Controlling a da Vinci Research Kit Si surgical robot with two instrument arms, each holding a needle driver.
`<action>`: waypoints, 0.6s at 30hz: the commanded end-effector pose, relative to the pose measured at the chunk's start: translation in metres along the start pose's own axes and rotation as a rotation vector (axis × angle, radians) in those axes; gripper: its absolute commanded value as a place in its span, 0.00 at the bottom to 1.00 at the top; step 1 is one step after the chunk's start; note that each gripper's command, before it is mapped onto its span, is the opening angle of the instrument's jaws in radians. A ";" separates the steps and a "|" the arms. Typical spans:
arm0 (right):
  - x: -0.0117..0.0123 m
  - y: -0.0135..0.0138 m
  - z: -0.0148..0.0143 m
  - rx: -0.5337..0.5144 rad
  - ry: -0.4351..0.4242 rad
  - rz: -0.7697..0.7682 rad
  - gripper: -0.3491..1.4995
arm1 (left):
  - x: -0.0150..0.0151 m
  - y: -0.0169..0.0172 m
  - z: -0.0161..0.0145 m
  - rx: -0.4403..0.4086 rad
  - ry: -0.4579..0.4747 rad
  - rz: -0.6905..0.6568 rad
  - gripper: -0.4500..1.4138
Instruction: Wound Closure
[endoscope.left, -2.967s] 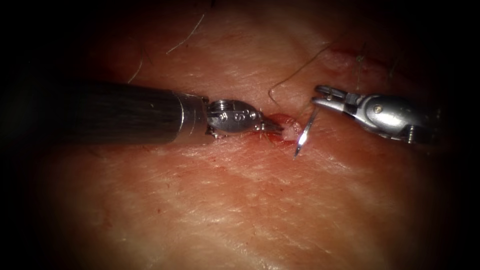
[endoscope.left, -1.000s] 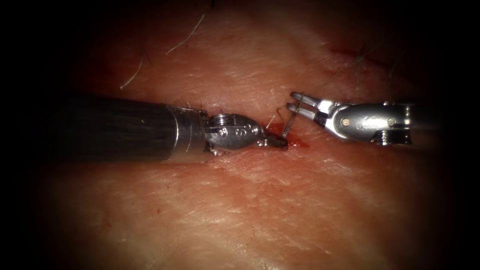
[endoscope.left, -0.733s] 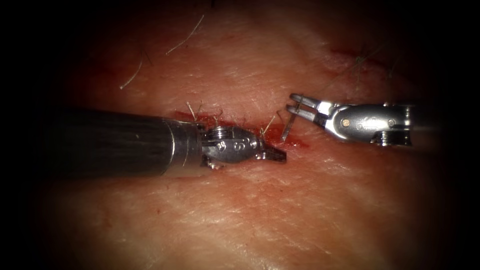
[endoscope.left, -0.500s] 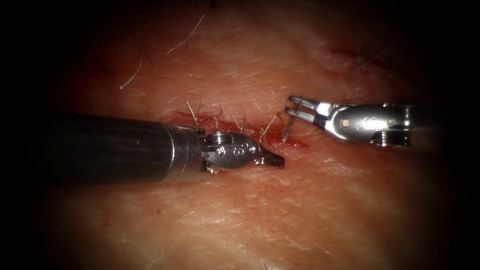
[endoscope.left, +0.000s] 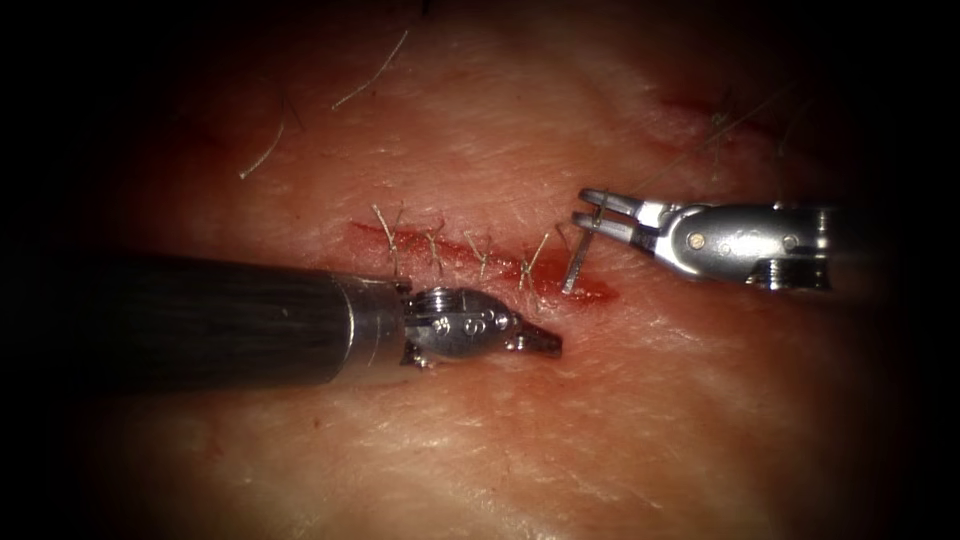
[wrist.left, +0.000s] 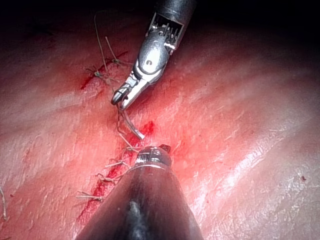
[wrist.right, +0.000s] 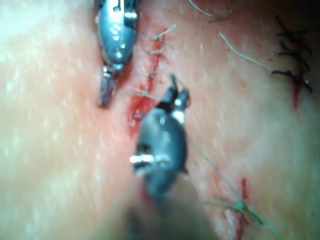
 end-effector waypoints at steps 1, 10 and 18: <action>-0.0003 -0.0005 0.0008 0.001 0.007 0.001 0.00 | -0.0002 0.0000 0.0008 -0.002 0.000 -0.001 0.00; -0.0002 -0.0009 0.0012 0.028 0.009 0.029 0.00 | -0.0005 0.0001 0.0004 -0.006 0.000 0.002 0.00; 0.0002 -0.0010 0.0010 0.062 0.027 0.066 0.00 | -0.0015 0.0000 -0.0002 -0.013 -0.001 0.005 0.00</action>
